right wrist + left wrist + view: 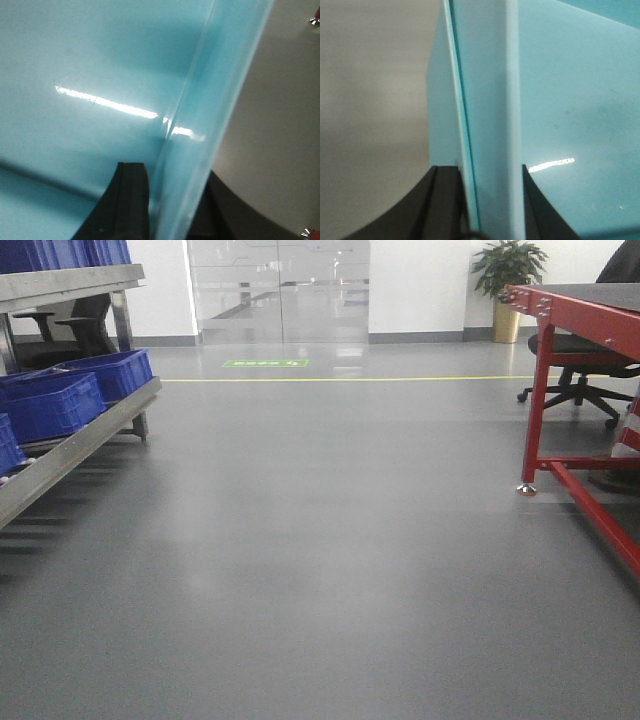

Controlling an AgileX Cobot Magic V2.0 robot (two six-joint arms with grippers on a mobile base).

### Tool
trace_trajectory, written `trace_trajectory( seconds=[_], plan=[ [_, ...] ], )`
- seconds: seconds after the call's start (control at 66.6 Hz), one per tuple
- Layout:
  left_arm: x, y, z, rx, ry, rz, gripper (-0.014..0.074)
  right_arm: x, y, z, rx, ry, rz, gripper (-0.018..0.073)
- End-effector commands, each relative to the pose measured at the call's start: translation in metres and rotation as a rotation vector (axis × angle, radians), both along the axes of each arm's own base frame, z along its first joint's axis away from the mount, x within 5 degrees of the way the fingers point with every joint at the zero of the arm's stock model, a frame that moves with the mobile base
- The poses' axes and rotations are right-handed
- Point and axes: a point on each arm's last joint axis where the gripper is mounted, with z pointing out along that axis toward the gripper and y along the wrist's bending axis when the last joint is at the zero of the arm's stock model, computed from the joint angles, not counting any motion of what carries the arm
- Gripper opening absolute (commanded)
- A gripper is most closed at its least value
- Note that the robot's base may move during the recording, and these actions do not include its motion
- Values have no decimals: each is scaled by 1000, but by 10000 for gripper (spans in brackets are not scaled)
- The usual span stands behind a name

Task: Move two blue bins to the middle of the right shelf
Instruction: 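Hold the light-blue bin with both grippers while the base drives across the aisle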

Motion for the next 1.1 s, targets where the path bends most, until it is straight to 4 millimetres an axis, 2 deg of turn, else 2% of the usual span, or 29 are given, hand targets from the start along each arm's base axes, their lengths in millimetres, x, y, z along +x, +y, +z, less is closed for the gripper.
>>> trace_trajectory(
  seconds=[0.0,1.081],
  plan=[
    [-9,-5,23,-133,-123,-32,-111,-5,5,13,57,-81,55,-154],
    [-9,-5,23,-133,-123,-32,-111,-5,5,13,57,-81,55,-154]
  ],
)
